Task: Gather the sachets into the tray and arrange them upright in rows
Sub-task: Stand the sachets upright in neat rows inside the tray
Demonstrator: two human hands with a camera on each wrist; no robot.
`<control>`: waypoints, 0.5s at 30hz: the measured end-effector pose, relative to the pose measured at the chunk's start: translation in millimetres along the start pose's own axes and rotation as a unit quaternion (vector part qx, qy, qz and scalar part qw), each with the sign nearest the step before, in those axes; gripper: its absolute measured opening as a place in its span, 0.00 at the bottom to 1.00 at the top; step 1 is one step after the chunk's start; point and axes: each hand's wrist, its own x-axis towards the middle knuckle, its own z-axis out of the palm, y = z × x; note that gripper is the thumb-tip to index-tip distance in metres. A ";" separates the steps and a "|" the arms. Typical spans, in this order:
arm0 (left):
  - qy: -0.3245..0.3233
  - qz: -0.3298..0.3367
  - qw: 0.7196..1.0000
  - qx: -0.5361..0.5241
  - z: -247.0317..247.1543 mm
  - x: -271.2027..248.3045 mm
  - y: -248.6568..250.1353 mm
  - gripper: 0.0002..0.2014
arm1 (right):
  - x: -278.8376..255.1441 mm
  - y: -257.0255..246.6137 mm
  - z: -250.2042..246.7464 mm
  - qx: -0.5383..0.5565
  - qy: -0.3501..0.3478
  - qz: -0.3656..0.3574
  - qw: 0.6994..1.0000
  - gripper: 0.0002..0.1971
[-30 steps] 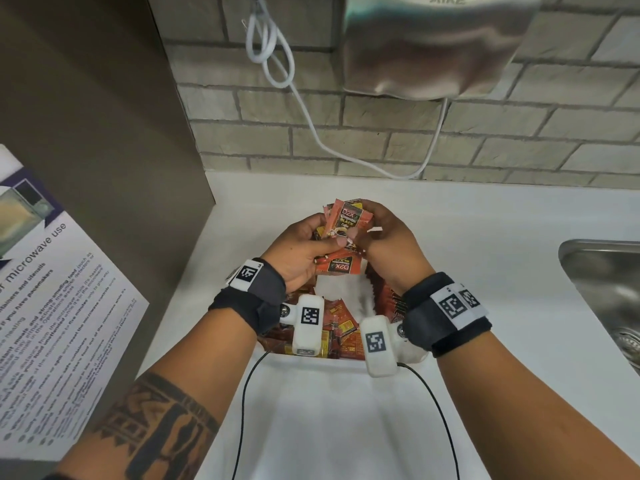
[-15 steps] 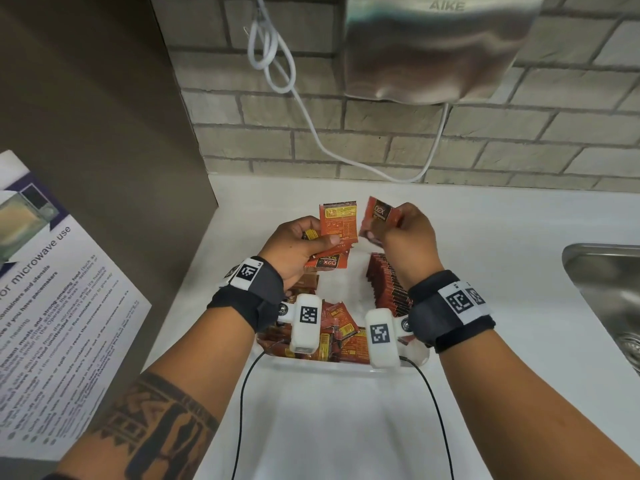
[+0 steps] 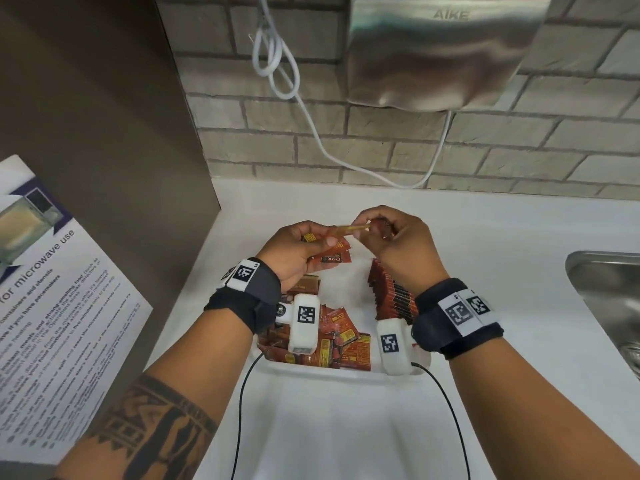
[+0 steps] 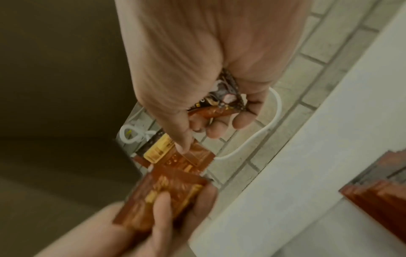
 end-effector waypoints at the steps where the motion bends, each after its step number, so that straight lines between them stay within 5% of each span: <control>1: 0.008 0.004 1.000 -0.022 -0.4 1.0 0.9 0.05 | -3.0 1.6 1.7 -0.016 -0.012 -0.016 1.000 0.06; 9: 0.013 0.030 0.995 -0.091 -0.7 4.6 5.1 0.10 | -10.5 13.5 5.3 -0.100 0.006 -0.086 0.991 0.15; 15: 0.029 0.057 0.997 -0.039 -0.2 6.8 2.8 0.06 | -11.8 9.9 3.9 -0.054 -0.013 -0.030 0.998 0.19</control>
